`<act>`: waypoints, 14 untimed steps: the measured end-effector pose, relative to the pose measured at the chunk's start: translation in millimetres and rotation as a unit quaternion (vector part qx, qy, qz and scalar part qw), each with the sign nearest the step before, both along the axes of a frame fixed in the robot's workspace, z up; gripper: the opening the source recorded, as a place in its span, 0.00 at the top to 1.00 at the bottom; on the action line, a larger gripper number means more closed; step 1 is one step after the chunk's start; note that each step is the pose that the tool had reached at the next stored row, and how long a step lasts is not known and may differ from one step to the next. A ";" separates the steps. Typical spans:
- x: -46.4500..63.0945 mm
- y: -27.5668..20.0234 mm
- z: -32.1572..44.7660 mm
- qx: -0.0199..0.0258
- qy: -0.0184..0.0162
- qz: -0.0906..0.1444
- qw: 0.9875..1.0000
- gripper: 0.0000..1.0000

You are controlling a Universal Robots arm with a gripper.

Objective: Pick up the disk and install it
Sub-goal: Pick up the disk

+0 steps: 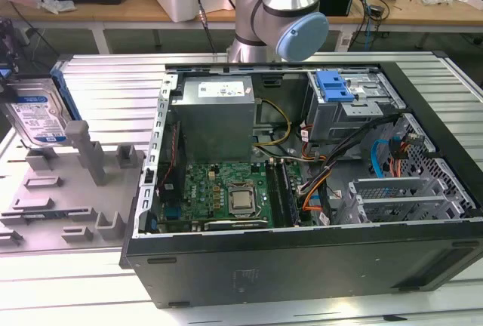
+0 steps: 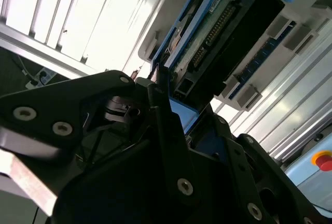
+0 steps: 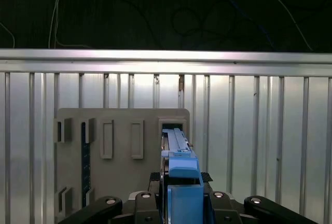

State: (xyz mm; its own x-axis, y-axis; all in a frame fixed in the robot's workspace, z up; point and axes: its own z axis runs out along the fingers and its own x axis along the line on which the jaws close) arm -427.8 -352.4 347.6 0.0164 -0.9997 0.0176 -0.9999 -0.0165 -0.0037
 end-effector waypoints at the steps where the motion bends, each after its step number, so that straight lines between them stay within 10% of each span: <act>1: 0.0 -0.1 1.9 0.000 0.000 0.000 1.000 0.63; 14: 0.0 -0.1 23.9 0.000 0.000 0.000 1.000 0.63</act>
